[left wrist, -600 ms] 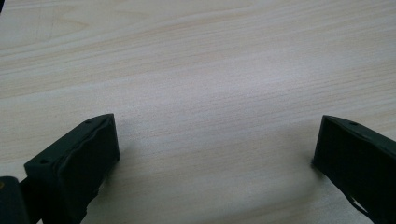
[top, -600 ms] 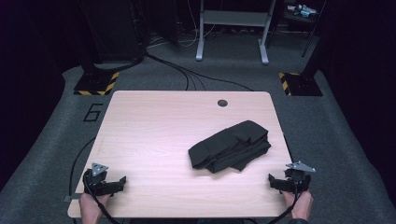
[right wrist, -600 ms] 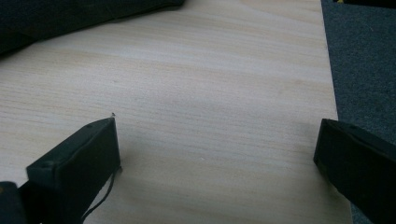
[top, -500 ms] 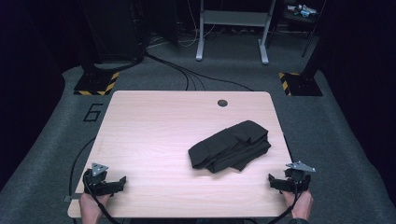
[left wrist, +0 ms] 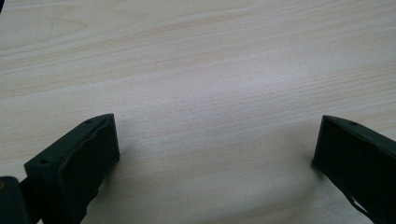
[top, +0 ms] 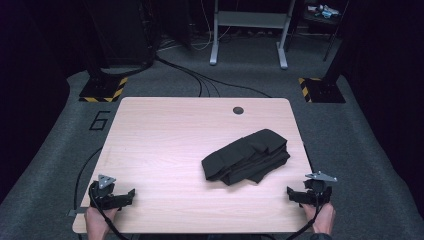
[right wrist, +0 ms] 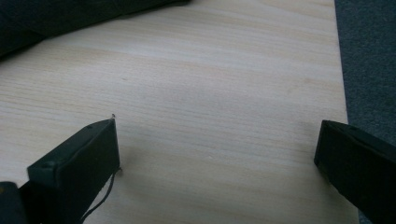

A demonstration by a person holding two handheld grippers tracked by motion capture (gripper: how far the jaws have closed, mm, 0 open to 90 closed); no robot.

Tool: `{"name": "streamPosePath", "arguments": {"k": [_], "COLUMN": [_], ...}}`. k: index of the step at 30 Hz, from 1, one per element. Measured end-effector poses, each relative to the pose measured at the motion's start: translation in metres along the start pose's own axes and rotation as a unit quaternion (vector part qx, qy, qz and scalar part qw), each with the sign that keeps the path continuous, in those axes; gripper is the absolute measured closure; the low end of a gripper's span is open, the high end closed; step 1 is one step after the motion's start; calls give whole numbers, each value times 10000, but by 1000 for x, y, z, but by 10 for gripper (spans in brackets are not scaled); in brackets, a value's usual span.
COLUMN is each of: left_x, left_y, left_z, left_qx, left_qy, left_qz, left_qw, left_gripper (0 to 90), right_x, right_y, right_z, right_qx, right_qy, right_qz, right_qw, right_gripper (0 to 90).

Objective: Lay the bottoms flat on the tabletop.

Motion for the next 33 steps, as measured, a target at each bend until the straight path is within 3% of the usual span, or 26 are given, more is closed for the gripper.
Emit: {"name": "streamPosePath", "arguments": {"k": [5, 13, 23, 33], "left_x": [0, 0, 0, 0], "left_y": [0, 0, 0, 0], "left_z": [0, 0, 0, 0], "left_qx": [2, -3, 1, 2], "left_qy": [2, -5, -5, -4], "left_qz": [-6, -3, -6, -6], "left_qw": [10000, 10000, 10000, 10000], "left_gripper": [0, 0, 0, 0], "right_x": [5, 17, 43, 76], "right_y": [-5, -15, -19, -2], "right_z": [-7, -29, -76, -124], "right_qx": [-7, -78, -211, -138], "right_qy": [30, -230, -569, -934], "right_qz": [-107, -236, -475, -689], "right_qw": [9999, 9994, 9970, 9931], "right_gripper": [0, 0, 0, 0]}}
Point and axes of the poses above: each handheld gripper's, and its own axes: y roughly forward along the jaws, z roughly out of its underside, x roughly to its left, the point moved 8 cm from there along y, roughly forward along the jaws, and after that the axes turned 1 degree about y, right-handed, at the moved point
